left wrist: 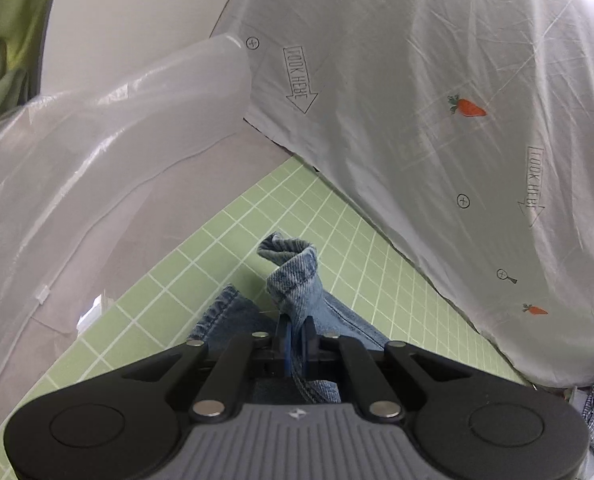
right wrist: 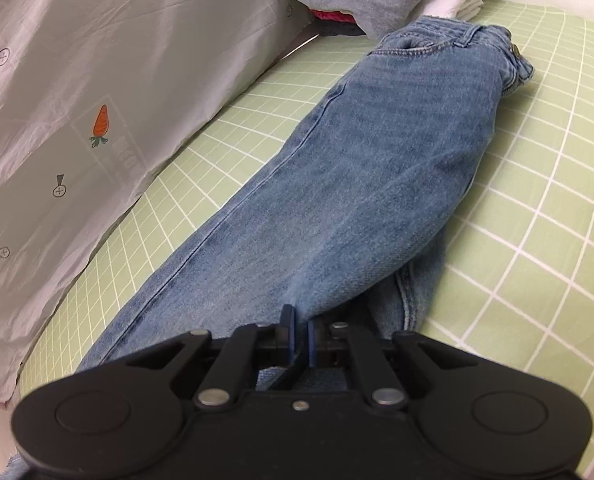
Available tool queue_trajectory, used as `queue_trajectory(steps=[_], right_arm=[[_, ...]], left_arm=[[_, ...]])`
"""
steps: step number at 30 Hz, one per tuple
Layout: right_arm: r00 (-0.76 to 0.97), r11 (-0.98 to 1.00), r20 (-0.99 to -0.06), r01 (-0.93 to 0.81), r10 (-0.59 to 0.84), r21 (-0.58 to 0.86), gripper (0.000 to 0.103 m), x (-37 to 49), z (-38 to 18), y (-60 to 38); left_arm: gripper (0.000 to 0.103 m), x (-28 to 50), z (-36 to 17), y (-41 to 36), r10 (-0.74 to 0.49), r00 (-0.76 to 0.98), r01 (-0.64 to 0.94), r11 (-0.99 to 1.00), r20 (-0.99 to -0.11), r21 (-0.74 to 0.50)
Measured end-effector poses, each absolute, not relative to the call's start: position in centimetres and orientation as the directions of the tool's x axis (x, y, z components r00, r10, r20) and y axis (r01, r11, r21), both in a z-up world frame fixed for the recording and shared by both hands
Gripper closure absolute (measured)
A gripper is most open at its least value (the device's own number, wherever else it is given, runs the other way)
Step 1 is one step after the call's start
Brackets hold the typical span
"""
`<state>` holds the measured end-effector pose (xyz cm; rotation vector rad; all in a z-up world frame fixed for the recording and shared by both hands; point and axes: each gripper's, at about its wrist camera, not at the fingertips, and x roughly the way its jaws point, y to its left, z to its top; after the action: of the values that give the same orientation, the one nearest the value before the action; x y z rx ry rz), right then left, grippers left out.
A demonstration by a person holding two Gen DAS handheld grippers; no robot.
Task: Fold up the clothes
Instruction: 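Pinch the jeans hem edge with the left gripper and lift it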
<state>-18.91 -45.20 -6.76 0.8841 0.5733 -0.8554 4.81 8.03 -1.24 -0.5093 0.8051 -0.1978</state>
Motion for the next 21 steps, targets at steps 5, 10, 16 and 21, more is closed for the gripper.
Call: queue_trajectory(steps=[5,10,16,21], right_arm=[[0.532,0.364,-0.756,0.838,-0.381,0.407,0.098,-20.0,-6.7,-45.3],[0.491,0.363,-0.811,0.854,-0.32,0.374,0.087,-20.2,-8.1,-45.6],[0.474,0.376,-0.828,0.856,-0.299,0.355,0.049,-20.7,-8.1,-45.0],[0.42,0.437,-0.854,0.86,-0.307,0.265,0.031,-20.4,-8.2,-44.0]], left_arm=[[0.097,1.5,-4.5,9.5,-0.279,0.615,-0.145,0.88,-0.738,-0.453],[0.087,0.3,-9.3,10.8,-0.198,0.507,-0.306,0.869,-0.839,-0.389],[0.043,0.6,-9.9,10.7,-0.152,0.492,-0.327,0.881,-0.857,-0.343],[0.043,0.7,-10.5,9.3,-0.171,0.464,-0.298,0.894,-0.869,-0.335]])
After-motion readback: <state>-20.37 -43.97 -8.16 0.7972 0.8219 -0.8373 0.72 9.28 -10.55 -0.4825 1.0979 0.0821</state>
